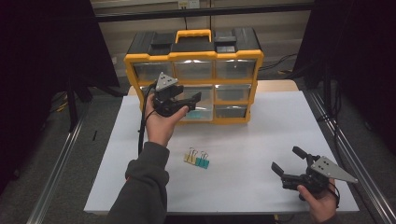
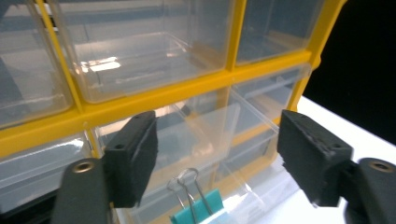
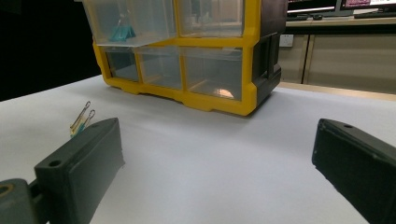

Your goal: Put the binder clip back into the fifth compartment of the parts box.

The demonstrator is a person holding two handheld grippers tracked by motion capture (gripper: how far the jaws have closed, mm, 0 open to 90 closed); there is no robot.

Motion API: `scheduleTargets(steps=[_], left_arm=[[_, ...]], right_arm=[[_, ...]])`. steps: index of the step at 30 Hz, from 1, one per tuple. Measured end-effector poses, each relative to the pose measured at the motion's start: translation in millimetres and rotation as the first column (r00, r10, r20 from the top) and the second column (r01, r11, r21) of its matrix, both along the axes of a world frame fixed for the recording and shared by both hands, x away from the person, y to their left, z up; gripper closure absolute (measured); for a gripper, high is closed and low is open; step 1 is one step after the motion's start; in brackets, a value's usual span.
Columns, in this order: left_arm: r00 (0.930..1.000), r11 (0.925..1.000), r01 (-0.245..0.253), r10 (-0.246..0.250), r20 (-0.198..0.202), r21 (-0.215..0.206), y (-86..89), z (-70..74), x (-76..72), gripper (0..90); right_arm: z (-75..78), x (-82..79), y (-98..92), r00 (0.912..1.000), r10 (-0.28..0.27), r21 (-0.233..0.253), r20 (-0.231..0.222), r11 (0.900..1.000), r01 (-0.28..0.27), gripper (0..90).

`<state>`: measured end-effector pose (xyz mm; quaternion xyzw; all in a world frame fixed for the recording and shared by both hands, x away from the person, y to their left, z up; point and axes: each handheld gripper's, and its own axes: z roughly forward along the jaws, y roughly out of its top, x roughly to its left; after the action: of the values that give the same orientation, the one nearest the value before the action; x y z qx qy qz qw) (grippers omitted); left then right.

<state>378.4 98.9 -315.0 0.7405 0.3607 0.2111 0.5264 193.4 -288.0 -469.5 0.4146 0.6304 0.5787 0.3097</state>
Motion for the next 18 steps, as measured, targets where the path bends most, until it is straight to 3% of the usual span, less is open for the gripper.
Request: scheduleTargets(steps=[7, 18], left_arm=[[1.0, 1.0, 0.005, -0.005, 0.007, 0.008, 6.2, 0.3, -9.0, 14.6], [0.9996, 0.9999, 0.006, -0.005, 0.029, -0.01, 26.9, -14.3, -31.5, 10.5]], right_arm=[[-0.5, 0.4, -0.1, 1.0, 0.0, -0.002, 0.001, 1.0, 0.0, 1.5], [-0.5, 0.3, 0.1, 1.0, -0.002, -0.009, 0.002, 1.0, 0.002, 1.5]])
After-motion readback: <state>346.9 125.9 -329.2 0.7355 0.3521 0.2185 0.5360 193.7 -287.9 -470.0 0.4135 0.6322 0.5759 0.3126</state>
